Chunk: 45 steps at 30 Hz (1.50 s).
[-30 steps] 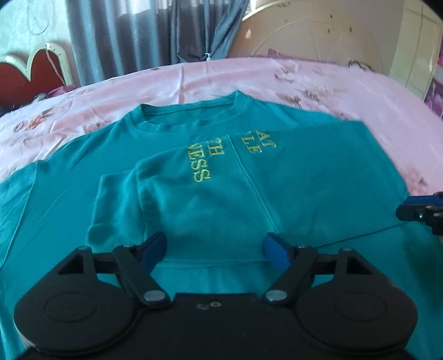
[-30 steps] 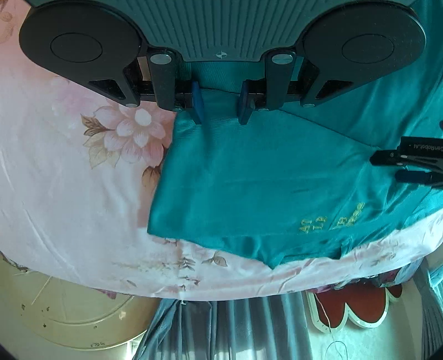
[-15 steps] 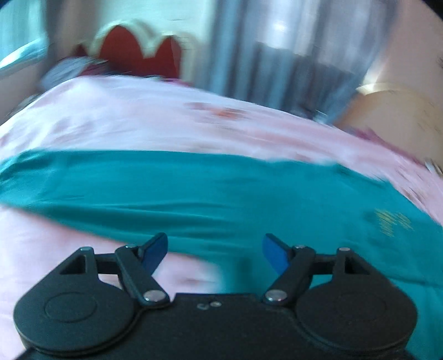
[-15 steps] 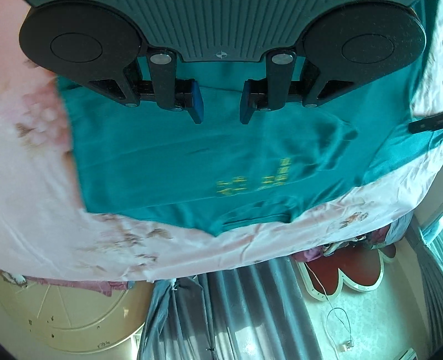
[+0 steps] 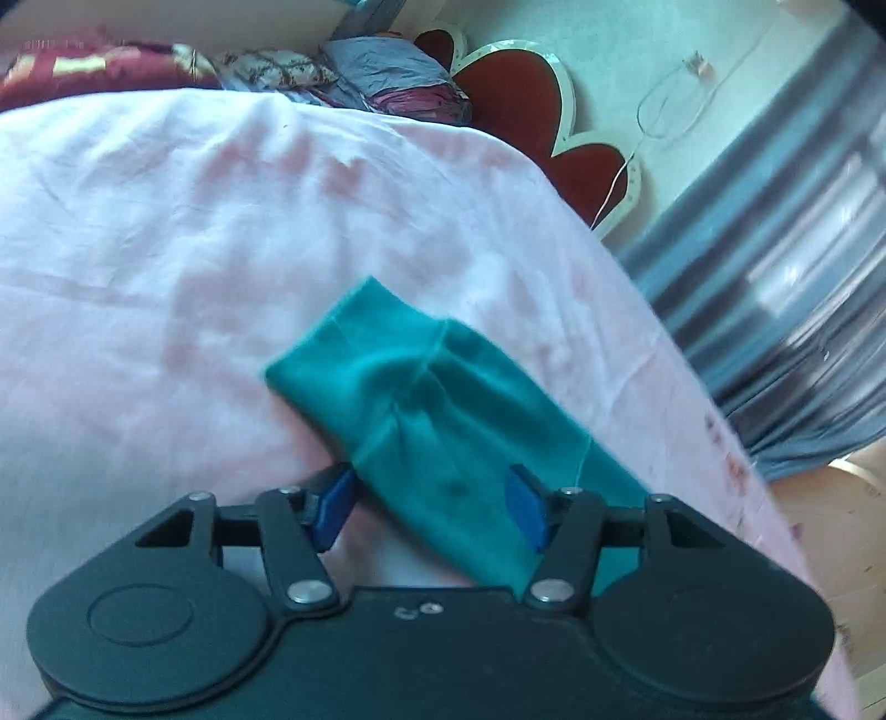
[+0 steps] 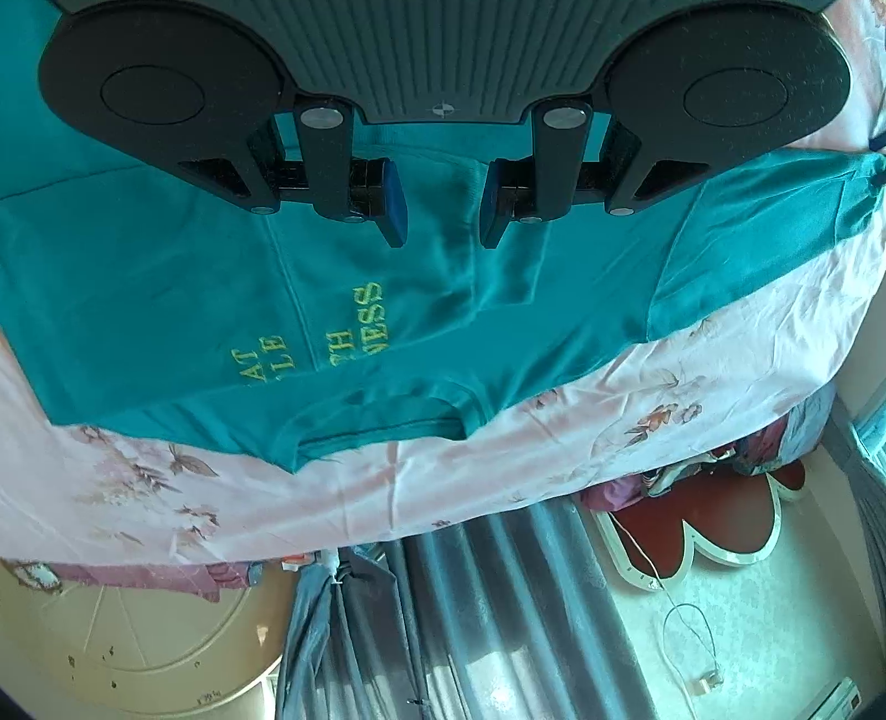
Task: Fold small clothes
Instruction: 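Grasp the other sleeve cuff with the left gripper, then carry the held cuff across the body with the left gripper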
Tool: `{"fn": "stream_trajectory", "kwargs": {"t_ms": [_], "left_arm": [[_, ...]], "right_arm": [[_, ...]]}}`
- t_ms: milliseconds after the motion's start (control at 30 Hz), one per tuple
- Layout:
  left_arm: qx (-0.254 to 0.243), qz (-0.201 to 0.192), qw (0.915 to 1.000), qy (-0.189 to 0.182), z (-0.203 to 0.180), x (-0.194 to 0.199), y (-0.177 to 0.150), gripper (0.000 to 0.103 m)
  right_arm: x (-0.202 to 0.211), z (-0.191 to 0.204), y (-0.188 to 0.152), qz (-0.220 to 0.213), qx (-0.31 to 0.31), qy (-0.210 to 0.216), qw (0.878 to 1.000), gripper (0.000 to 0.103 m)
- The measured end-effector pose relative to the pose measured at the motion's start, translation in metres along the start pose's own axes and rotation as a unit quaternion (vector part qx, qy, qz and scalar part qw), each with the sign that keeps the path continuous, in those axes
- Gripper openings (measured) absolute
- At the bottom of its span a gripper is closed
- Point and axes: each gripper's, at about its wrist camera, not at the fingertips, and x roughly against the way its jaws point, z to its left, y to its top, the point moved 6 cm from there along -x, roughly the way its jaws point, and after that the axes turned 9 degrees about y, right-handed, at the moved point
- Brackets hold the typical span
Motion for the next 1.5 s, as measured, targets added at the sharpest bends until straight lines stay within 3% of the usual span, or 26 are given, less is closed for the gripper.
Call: {"fn": "stream_trajectory", "kwargs": {"t_ms": [233,300,367,500,633,767,967,1200,1367,1433,1500], "left_arm": [[0.014,0.008,0.9992,-0.035,0.008,-0.016,0.017,0.054],[0.005,0.003,0.9994,-0.034,0.007,-0.014,0.017,0.027],[-0.012,0.003,0.9994,-0.032,0.003,-0.016,0.017,0.010],[-0.070,-0.029,0.9969,-0.021,-0.028,-0.004,0.011,0.009],[-0.139,-0.031,0.9878,-0.064,-0.093,0.010,-0.012,0.009],[-0.217,-0.009,0.9688,-0.119,-0.178,0.022,-0.063,0.009],[-0.314,0.019,0.9323,-0.179,-0.286,0.038,-0.154,0.009],[-0.402,0.043,0.8919,-0.203,-0.357,0.053,-0.242,0.009],[-0.479,0.084,0.8499,-0.203,-0.378,0.051,-0.311,0.009],[-0.497,0.107,0.8372,-0.202,-0.379,0.047,-0.331,0.016],[-0.504,0.115,0.8313,-0.205,-0.379,0.047,-0.345,0.053]], "right_arm": [[0.007,-0.011,0.000,-0.007,-0.027,-0.024,0.999,0.028],[0.011,-0.017,-0.002,-0.005,-0.027,-0.031,0.999,0.028],[0.012,-0.024,-0.004,-0.003,-0.030,-0.036,0.999,0.028],[0.010,-0.038,-0.007,-0.001,-0.039,-0.039,0.998,0.029],[0.009,-0.046,-0.006,-0.005,-0.047,-0.029,0.998,0.028],[0.008,-0.057,-0.006,-0.006,-0.052,-0.019,0.998,0.028],[0.005,-0.081,-0.005,-0.003,-0.051,-0.028,0.998,0.028],[0.008,-0.101,-0.004,-0.001,-0.052,-0.024,0.998,0.029],[0.016,-0.109,-0.002,-0.004,-0.060,-0.020,0.998,0.029],[0.020,-0.111,-0.001,-0.006,-0.063,-0.016,0.998,0.029],[0.024,-0.112,0.001,-0.008,-0.069,-0.009,0.998,0.029]]}}
